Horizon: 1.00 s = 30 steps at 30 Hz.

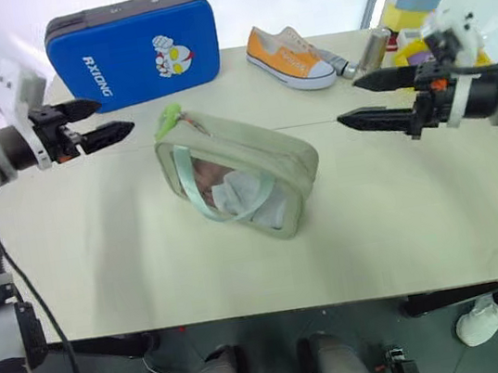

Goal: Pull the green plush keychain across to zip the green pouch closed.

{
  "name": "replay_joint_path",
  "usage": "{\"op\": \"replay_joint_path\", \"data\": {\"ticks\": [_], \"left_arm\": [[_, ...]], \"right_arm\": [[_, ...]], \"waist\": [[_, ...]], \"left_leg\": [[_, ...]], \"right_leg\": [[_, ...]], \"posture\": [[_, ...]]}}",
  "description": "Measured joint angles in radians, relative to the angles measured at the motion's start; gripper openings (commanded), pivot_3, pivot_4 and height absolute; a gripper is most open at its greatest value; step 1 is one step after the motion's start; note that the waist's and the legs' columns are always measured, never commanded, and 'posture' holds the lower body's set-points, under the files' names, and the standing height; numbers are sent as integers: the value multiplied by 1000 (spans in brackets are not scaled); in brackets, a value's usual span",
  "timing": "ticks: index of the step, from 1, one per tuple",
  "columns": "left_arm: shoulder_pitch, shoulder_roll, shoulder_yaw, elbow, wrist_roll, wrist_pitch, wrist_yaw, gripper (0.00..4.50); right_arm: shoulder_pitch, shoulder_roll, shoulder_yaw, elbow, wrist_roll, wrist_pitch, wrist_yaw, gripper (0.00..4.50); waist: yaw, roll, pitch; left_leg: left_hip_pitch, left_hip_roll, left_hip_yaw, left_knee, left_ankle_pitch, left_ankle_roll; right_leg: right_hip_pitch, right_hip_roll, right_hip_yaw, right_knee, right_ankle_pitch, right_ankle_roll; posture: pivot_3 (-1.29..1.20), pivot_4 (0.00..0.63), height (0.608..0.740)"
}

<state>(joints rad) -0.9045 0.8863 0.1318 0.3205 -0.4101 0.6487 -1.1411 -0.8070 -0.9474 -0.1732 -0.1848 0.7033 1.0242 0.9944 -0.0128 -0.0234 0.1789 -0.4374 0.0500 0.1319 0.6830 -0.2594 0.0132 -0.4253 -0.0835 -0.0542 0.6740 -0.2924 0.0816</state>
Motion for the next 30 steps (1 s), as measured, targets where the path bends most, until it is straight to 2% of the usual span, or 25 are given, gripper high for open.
{"op": "replay_joint_path", "data": {"ticks": [10, 13, 17, 19, 25, 30], "left_arm": [[-11, 3, -1, -38, -14, 39, 9, 4450], [-7, 5, -4, -113, -19, 47, 1, 4450], [27, 24, 2, -287, -87, 137, -1, 4450], [60, 35, 2, -384, -136, 190, -10, 4450], [177, 93, 5, -577, -212, 245, -8, 4450], [199, 97, 6, -597, -213, 240, 35, 4450]], "right_arm": [[-37, 20, 49, -27, 23, 43, -56, 4421], [-103, 105, 68, -40, 17, 44, -135, 4421], [-102, 247, 104, -102, 48, 93, -234, 4421], [-96, 283, 128, -140, 64, 113, -264, 4421], [-37, 274, 244, -206, 52, 117, -251, 4421], [-31, 235, 405, -199, -95, 6, -223, 4421]], "waist": [[-4, 0, 0], [-7, 0, 0], [-3, 0, 0], [-1, 0, 0], [0, 0, 0], [-1, 0, 0]], "left_leg": [[-2, 0, 1, 0, 2, -3], [-2, 1, 1, 0, 2, -4], [-4, 0, 0, 0, 2, -4], [-4, 0, 0, 0, 2, -4], [-4, 0, -1, 1, 2, -4], [-4, 0, -1, 1, 2, -3]], "right_leg": [[-3, 0, 0, 0, 0, 0], [-3, 0, 0, 1, 0, 0], [-4, 0, 1, 1, 0, 0], [-4, 0, 1, 1, 0, 0], [-3, 0, 1, 1, 0, 0], [-3, 1, 1, 1, 0, 0]], "posture": [[0, 150, 740], [0, 150, 740], [0, 150, 740], [0, 150, 740], [0, 150, 740], [0, 150, 740]]}}
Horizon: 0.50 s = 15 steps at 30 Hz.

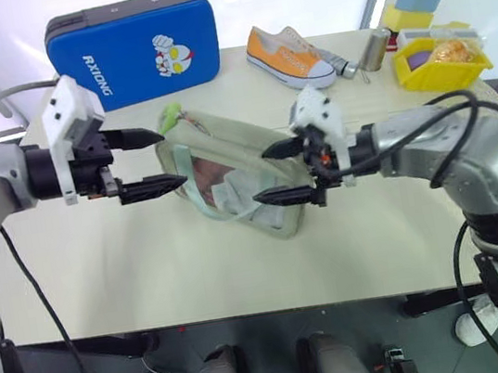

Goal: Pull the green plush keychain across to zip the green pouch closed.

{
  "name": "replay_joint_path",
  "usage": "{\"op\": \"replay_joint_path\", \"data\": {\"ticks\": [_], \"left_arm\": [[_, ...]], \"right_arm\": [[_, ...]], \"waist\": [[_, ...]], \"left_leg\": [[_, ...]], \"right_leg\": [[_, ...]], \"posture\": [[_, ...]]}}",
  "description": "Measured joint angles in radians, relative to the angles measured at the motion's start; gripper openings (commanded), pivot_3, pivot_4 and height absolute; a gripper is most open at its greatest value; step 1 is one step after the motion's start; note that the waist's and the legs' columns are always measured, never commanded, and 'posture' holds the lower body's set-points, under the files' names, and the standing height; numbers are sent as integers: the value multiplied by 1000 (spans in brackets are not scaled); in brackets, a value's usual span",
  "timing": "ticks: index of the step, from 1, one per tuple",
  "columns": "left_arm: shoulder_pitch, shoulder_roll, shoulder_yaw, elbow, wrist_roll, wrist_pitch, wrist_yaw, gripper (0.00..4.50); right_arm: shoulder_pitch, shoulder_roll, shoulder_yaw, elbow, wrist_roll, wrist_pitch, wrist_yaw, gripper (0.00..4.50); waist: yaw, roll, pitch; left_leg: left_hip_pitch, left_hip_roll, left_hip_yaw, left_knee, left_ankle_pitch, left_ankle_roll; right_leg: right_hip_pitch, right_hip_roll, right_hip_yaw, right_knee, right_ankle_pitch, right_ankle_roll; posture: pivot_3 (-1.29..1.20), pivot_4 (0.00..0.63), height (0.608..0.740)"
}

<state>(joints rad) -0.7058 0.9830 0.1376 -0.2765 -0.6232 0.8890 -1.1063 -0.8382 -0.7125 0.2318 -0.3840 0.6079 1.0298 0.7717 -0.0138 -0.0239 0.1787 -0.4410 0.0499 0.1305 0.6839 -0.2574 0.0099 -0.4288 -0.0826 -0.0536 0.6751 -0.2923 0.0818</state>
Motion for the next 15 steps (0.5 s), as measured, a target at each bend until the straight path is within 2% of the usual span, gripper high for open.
{"op": "replay_joint_path", "data": {"ticks": [3, 9, 15], "left_arm": [[0, -4, 5, -3, -11, 2, 35, 4500], [0, -5, 14, -2, -35, 5, 70, 4500], [-19, -10, 12, 21, -36, -9, 84, 4500]], "right_arm": [[7, 8, 43, 36, -68, -62, 2, 3514], [5, -4, 48, 66, -127, -144, 61, 467], [-44, -55, 68, 237, -298, -500, 210, 467]], "waist": [[0, 0, 0], [2, 0, 0], [0, 0, 0]], "left_leg": [[0, 0, 0, 0, 0, 0], [0, 0, 0, 0, 0, -1], [0, 0, 0, 0, 0, -1]], "right_leg": [[0, 0, 0, 0, 0, 0], [0, 0, 0, 0, 0, 0], [0, 0, 0, 0, 0, 0]], "posture": [[0, 150, 740], [0, 150, 740], [0, 150, 740]]}}
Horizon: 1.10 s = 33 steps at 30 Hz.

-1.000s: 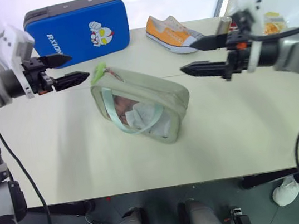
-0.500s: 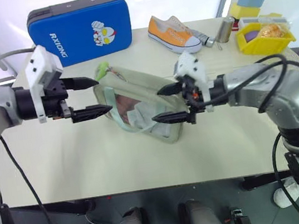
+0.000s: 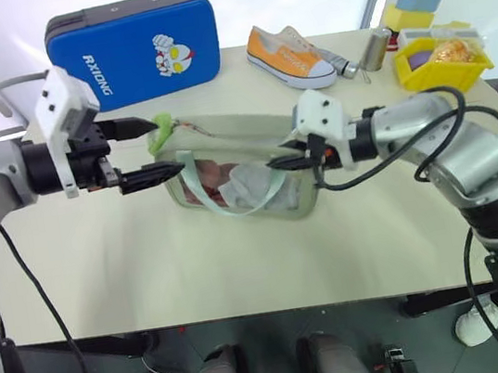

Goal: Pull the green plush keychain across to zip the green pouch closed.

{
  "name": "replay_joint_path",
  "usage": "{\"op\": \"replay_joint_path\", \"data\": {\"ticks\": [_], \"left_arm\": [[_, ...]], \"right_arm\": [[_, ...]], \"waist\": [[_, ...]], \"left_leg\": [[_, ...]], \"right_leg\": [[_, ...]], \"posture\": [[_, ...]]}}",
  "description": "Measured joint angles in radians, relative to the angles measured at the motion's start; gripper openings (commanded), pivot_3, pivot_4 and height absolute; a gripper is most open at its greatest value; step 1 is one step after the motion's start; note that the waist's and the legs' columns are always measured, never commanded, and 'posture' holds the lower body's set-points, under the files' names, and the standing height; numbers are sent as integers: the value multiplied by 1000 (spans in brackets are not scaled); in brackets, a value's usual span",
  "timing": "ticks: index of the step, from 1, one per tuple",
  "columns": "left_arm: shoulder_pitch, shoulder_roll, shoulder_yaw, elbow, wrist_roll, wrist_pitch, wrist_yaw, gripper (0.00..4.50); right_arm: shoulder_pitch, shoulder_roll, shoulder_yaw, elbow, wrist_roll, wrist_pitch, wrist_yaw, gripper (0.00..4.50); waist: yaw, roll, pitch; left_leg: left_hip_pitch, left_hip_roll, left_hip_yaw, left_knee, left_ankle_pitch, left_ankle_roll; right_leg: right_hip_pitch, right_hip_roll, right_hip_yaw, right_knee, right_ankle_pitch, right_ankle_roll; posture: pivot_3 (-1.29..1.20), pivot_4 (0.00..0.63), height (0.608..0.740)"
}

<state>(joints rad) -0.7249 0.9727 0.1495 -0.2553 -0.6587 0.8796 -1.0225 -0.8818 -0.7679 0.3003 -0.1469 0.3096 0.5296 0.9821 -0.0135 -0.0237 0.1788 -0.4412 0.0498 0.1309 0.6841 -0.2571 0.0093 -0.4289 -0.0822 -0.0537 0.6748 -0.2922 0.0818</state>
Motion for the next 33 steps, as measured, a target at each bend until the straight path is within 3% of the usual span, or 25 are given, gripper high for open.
{"op": "replay_joint_path", "data": {"ticks": [4, 11, 16, 24, 30, 33], "left_arm": [[-20, -20, -20, 26, 4, -23, -2, 4500], [-34, -38, -39, 41, 13, -39, 2, 4500], [-28, -41, -37, 33, 12, -33, 19, 4500], [10, -36, 26, 100, 16, -41, 63, 4500], [5, -36, 20, 254, 85, -139, 63, 4500], [-30, -49, 10, 363, 135, -202, 64, 4500]], "right_arm": [[-38, 0, -1, 141, -67, -180, 102, 467], [-38, 36, -3, 294, -120, -301, 186, 467], [-25, 21, -32, 305, -137, -312, 201, 2796], [67, -142, -210, 53, -38, -64, 212, 2796], [164, -85, -216, -25, -22, 4, 135, 2796], [190, -58, -195, -25, -26, 8, 107, 1942]], "waist": [[0, 0, 0], [-5, 0, 0], [-2, 0, 0], [1, 0, 0], [-2, 0, 0], [3, 0, 0]], "left_leg": [[0, 0, 0, 0, 0, 0], [1, 1, 1, 0, 1, -1], [1, 1, 1, 0, 1, -1], [2, 1, 0, 1, 1, -1], [4, 1, 2, 0, 1, -1], [3, 0, 2, 0, 1, -1]], "right_leg": [[0, 0, 0, 0, 0, 0], [0, 0, 0, 1, 0, 0], [0, 0, 0, 2, 0, 0], [1, 0, 0, 2, 0, 0], [2, 0, 0, 2, 0, 0], [2, 0, 0, 2, 0, 0]], "posture": [[0, 150, 740], [0, 150, 740], [0, 150, 740], [0, 150, 740], [0, 150, 740], [0, 150, 740]]}}
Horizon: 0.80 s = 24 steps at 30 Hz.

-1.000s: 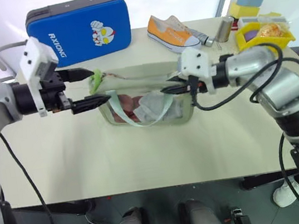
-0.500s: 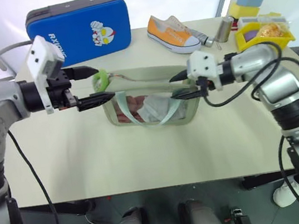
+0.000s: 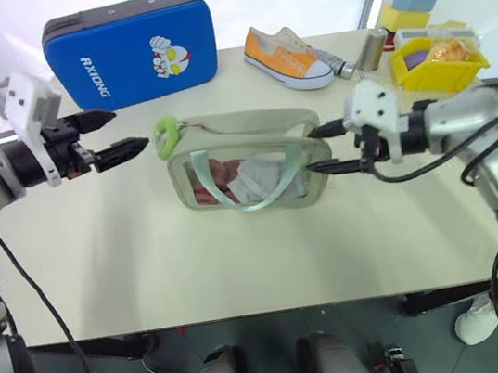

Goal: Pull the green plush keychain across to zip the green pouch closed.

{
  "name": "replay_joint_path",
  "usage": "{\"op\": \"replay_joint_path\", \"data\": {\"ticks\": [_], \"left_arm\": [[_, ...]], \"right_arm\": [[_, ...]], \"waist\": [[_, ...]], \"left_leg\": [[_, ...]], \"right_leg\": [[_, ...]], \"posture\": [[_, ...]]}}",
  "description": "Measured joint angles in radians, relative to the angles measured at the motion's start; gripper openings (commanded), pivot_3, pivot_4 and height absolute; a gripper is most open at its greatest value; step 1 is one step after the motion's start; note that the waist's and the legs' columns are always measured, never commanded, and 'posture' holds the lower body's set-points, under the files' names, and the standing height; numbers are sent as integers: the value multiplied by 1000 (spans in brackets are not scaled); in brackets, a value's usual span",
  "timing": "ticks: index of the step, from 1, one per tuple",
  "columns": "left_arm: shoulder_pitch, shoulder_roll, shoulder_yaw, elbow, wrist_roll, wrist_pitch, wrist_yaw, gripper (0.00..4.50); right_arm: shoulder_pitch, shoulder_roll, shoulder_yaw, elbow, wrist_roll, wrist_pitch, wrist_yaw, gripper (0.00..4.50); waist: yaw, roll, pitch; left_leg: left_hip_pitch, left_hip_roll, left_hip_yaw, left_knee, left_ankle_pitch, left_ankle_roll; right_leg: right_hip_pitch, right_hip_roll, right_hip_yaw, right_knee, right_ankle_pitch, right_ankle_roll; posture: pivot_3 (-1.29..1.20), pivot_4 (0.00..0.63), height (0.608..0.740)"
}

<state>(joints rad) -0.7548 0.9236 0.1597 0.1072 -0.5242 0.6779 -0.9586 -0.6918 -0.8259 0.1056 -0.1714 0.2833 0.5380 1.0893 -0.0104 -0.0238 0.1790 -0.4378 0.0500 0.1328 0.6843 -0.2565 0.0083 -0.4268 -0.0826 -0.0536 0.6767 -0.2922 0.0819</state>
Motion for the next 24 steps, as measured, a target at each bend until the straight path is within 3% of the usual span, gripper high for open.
{"op": "replay_joint_path", "data": {"ticks": [4, 10, 19, 20, 21, 24], "left_arm": [[-66, -43, -28, 118, 67, -90, -1, 4500], [-120, -162, -88, 278, 146, -206, 3, 4500], [-163, -231, -134, 445, 233, -332, -22, 4500], [-169, -243, -132, 452, 232, -335, -22, 3948], [-177, -253, -132, 458, 231, -333, -22, 3691], [-193, -262, -123, 458, 215, -312, -39, 2126]], "right_arm": [[3, 2, 5, 0, -7, -8, -7, 38], [3, 14, 11, 0, -9, -15, -13, 38], [2, 22, 15, -1, -10, -13, -28, 38], [2, 23, 15, -1, -11, -13, -31, 0], [2, 23, 15, -1, -14, -13, -32, 0], [1, 25, 16, -2, -15, -13, -32, 0]], "waist": [[5, 0, 0], [1, 0, 0], [-2, 0, 0], [-1, 0, 0], [-1, 0, 0], [-3, 0, 0]], "left_leg": [[-1, -1, 0, 1, 0, 0], [-1, -1, 0, 1, 0, 0], [-1, 0, 0, 1, 0, 0], [-1, 0, 0, 1, 0, 0], [-1, 0, 0, 1, 0, 0], [-1, 0, 0, 1, 0, 0]], "right_leg": [[0, 0, 0, 0, 0, 0], [0, 0, 0, 0, 0, 0], [0, 0, 0, 0, 0, 0], [0, 0, 0, 0, 0, 0], [0, 0, 0, 0, 0, 0], [0, 0, 0, 1, 0, 0]], "posture": [[0, 150, 740], [0, 150, 740], [0, 150, 740], [0, 150, 740], [0, 150, 740], [0, 150, 740]]}}
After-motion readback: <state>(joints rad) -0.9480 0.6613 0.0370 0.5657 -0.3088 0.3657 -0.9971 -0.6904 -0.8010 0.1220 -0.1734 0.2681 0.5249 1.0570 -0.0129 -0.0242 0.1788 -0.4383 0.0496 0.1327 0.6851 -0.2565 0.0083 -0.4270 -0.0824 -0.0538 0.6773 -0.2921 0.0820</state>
